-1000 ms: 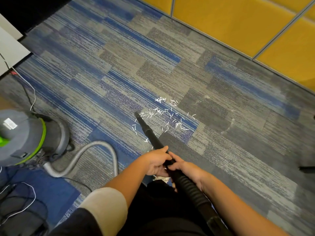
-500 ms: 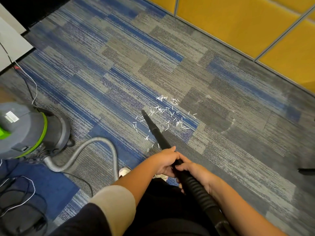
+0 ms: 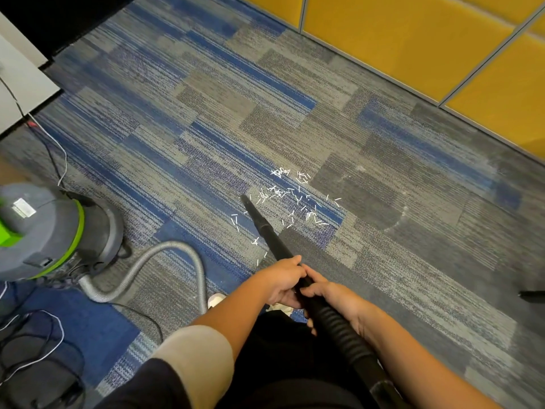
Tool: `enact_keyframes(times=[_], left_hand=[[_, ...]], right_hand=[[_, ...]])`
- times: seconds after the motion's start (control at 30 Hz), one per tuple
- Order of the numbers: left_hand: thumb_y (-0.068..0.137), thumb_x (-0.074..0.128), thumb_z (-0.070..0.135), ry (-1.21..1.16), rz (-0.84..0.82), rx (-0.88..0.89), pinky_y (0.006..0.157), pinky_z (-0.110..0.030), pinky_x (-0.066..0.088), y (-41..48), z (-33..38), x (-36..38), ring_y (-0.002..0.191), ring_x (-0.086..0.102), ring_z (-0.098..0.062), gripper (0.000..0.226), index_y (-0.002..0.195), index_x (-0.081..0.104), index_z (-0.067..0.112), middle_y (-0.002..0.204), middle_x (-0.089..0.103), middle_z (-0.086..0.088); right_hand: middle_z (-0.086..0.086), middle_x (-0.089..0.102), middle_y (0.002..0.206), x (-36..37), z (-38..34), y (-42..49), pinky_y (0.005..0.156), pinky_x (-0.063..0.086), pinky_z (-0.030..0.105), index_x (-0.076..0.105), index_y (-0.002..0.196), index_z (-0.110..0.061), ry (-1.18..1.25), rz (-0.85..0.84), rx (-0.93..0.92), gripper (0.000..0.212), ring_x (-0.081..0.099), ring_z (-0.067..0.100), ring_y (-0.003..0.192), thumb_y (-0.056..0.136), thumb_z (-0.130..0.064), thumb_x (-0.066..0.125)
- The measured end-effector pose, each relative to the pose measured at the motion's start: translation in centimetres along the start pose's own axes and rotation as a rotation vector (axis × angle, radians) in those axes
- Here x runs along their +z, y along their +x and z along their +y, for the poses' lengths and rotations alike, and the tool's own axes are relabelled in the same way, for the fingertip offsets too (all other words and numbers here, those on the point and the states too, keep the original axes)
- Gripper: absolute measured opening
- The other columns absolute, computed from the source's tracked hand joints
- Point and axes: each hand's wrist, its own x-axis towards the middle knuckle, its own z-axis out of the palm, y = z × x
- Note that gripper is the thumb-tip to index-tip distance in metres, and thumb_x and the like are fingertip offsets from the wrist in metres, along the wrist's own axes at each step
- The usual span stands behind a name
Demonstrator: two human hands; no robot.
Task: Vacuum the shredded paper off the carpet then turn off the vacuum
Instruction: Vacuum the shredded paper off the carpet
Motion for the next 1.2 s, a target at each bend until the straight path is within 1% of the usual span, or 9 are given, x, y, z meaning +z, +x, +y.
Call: enact_keyframes(times=[0.2,0.33,0.43,0.57,0.77,0.87,0.97,1.1,1.2], left_hand=[[0.101,0.032,0.012,0.002,-0.005,0.001,0.059,-0.029,0.055,-0.6,-0.6,-0.9,0.067,0.062,-0.014,0.054,0.150,0.016,0.030,0.110,0.057,-0.006],[0.101,0.032,0.012,0.001,0.003,0.011,0.062,-0.030,0.054,-0.6,-0.6,-0.8,0.068,0.062,-0.015,0.055,0.151,0.016,0.028,0.095,0.058,-0.001],[0.101,0.033,0.013,-0.002,0.008,0.014,0.065,-0.032,0.054,-0.4,-0.5,-0.4,0.066,0.061,-0.014,0.056,0.151,0.015,0.030,0.103,0.059,-0.004],[0.101,0.033,0.013,-0.012,0.000,0.016,0.055,-0.028,0.054,-0.2,-0.3,0.0,0.059,0.063,-0.011,0.056,0.151,0.014,0.032,0.105,0.059,-0.005],[0.101,0.034,0.014,-0.040,0.007,0.020,0.067,-0.033,0.055,-0.7,-1.0,-0.5,0.069,0.063,-0.017,0.056,0.151,0.016,0.032,0.104,0.060,-0.006],[0.101,0.034,0.013,-0.042,0.019,0.007,0.059,-0.030,0.056,-0.9,-1.2,-0.6,0.065,0.064,-0.016,0.056,0.151,0.017,0.030,0.097,0.060,-0.005],[0.100,0.036,0.012,-0.046,0.002,-0.023,0.051,-0.029,0.056,-1.3,-1.2,-0.2,0.054,0.066,-0.015,0.056,0.151,0.018,0.029,0.107,0.059,-0.011],[0.100,0.035,0.011,-0.045,-0.029,-0.040,0.049,-0.028,0.055,-1.5,-1.1,0.5,0.046,0.064,-0.013,0.056,0.151,0.017,0.027,0.117,0.057,-0.016],[0.100,0.034,0.011,-0.055,-0.028,-0.046,0.051,-0.029,0.056,-1.5,-1.2,0.1,0.052,0.065,-0.015,0.055,0.150,0.018,0.029,0.114,0.060,-0.014]], right_hand=[[0.010,0.056,0.048,0.9,-0.1,0.1,0.038,0.048,0.023,0.024,0.142,-0.044,-0.064,-0.021,0.015,0.062,0.054,0.019,0.038,0.095,-0.007,0.041],[0.008,0.058,0.047,0.9,-0.1,0.0,0.038,0.048,0.024,0.022,0.144,-0.044,-0.071,-0.016,0.007,0.064,0.054,0.018,0.038,0.095,-0.007,0.041],[0.010,0.056,0.048,0.4,-0.1,-0.1,0.037,0.048,0.024,0.023,0.144,-0.043,-0.055,-0.005,0.003,0.064,0.054,0.019,0.038,0.095,-0.006,0.041],[0.009,0.056,0.048,0.1,-0.2,-0.3,0.037,0.048,0.024,0.023,0.144,-0.045,-0.047,-0.004,-0.002,0.064,0.054,0.020,0.039,0.095,-0.006,0.041],[0.009,0.057,0.048,0.6,-0.1,-0.3,0.038,0.049,0.024,0.022,0.144,-0.043,-0.089,-0.011,0.018,0.065,0.055,0.019,0.039,0.095,-0.007,0.042],[0.008,0.059,0.048,0.6,0.1,-0.3,0.038,0.049,0.024,0.020,0.144,-0.044,-0.097,-0.021,0.023,0.064,0.055,0.019,0.039,0.095,-0.008,0.041],[0.013,0.055,0.056,0.2,0.6,-0.8,0.038,0.048,0.024,0.021,0.145,-0.044,-0.087,-0.029,0.040,0.064,0.055,0.019,0.040,0.095,-0.008,0.041],[0.014,0.052,0.059,-0.2,1.0,-1.2,0.037,0.048,0.024,0.021,0.145,-0.043,-0.091,-0.023,0.048,0.065,0.055,0.020,0.039,0.095,-0.007,0.042],[0.013,0.054,0.054,0.0,0.9,-1.1,0.037,0.048,0.024,0.024,0.143,-0.043,-0.085,-0.028,0.039,0.064,0.054,0.020,0.038,0.094,-0.007,0.042]])
